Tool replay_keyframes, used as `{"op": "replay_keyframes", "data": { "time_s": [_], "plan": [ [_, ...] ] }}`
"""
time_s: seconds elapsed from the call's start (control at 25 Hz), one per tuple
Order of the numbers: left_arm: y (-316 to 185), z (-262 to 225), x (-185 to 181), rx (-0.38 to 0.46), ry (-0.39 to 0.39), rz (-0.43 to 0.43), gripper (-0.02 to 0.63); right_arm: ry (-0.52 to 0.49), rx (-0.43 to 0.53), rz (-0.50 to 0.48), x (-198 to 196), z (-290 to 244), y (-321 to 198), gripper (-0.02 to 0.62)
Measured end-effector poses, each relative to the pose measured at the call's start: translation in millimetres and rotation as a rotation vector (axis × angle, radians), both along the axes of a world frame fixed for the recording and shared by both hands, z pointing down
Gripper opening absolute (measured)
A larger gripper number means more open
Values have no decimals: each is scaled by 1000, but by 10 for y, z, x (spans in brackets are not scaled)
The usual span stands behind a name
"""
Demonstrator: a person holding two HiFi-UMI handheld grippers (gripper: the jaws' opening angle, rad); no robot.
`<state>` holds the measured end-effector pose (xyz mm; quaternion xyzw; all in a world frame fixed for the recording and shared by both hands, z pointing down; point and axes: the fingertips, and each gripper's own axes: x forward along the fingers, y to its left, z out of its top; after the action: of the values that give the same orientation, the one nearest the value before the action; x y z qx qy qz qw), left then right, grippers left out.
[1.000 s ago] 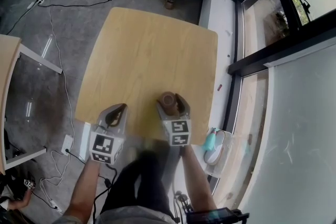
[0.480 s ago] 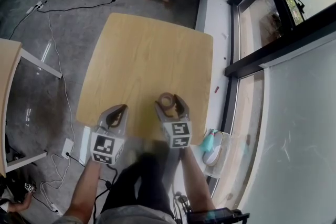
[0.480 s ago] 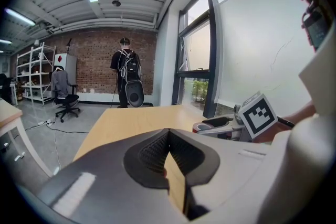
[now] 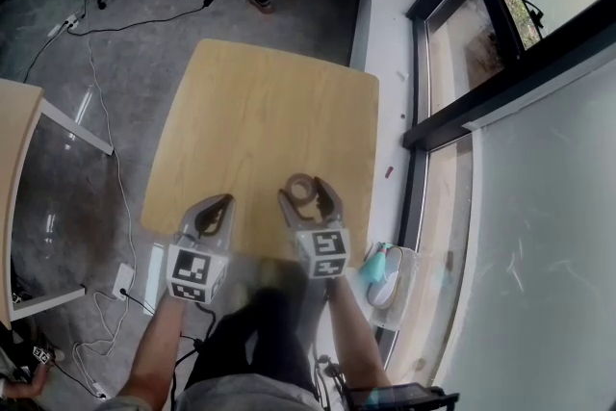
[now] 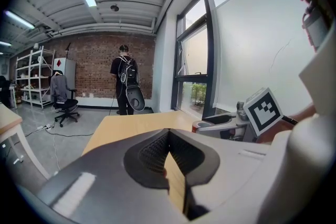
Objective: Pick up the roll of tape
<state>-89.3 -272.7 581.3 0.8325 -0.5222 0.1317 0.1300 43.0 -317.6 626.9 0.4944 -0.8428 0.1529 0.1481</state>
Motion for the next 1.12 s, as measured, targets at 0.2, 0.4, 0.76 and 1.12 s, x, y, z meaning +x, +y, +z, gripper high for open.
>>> {"op": "replay_keyframes", "data": {
  "time_s": [0.2, 0.4, 0.76, 1.12],
  "plan": [
    [13, -224, 15, 25, 5, -6, 0, -24, 27, 11, 38, -298, 53, 342],
    [44, -450, 43, 44, 7, -12, 0, -37, 54, 18, 89, -596, 116, 342],
    [185, -823, 72, 78, 17, -20, 0, -62, 105, 33, 140, -1081, 279, 342],
    [313, -1140, 161, 124, 14, -13, 0, -83, 163, 24, 193, -1535, 506, 341]
  ]
}}
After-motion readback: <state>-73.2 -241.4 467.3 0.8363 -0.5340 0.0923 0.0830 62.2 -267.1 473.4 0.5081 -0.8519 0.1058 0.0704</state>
